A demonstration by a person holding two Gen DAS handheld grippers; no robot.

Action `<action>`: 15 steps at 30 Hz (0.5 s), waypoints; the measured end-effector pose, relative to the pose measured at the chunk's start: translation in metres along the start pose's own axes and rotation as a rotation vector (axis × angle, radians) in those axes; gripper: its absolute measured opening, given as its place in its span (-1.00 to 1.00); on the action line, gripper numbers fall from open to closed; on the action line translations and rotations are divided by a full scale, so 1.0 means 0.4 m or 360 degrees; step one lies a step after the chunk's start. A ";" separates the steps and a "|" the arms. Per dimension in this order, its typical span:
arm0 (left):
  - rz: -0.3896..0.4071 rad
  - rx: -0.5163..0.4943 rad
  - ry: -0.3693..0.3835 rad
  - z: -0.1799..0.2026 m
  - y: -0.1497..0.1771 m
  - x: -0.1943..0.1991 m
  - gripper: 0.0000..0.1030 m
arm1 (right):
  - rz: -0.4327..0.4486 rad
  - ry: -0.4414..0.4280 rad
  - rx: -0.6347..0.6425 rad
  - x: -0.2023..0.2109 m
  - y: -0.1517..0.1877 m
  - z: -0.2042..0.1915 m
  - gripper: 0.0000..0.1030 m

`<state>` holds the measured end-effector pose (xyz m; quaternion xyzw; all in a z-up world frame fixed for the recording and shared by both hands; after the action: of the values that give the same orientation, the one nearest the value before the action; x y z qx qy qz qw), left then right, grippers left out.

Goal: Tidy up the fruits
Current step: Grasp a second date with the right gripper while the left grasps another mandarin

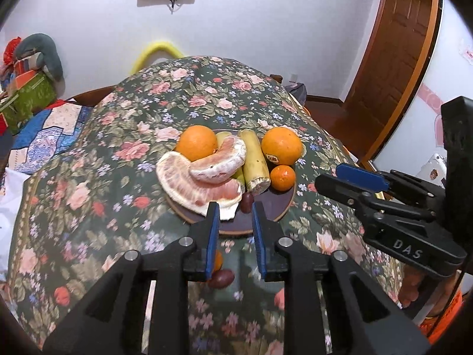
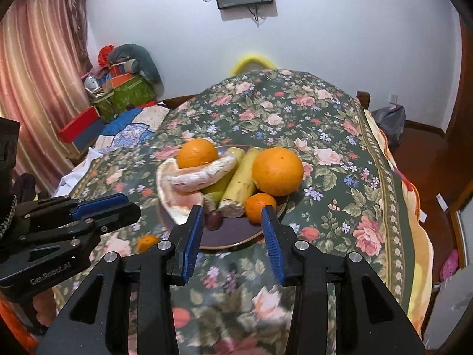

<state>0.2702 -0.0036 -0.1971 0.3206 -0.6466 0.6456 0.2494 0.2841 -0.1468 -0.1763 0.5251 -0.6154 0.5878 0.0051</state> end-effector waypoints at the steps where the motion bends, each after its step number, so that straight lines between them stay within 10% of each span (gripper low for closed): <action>1: 0.0003 0.0001 -0.0006 -0.004 0.004 0.007 -0.49 | 0.0001 -0.0005 0.0000 0.003 0.003 -0.006 -0.28; 15: -0.0026 0.0071 -0.0120 -0.142 0.092 0.058 -0.05 | -0.0117 -0.0109 0.0070 -0.064 0.070 -0.140 -0.18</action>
<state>0.2223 0.0493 -0.2023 0.3554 -0.6383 0.6454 0.2229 0.2432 -0.0964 -0.1949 0.5671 -0.5825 0.5823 -0.0061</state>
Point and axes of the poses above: each gripper's, at about its wrist camera, not at the fingertips, and x roughly against the way its jaws point, z to its right, y to its underside, the point moved 5 cm from there along -x, roughly the way its jaws point, and after that the axes turned 14 degrees about -y, right-handed, at the moved point
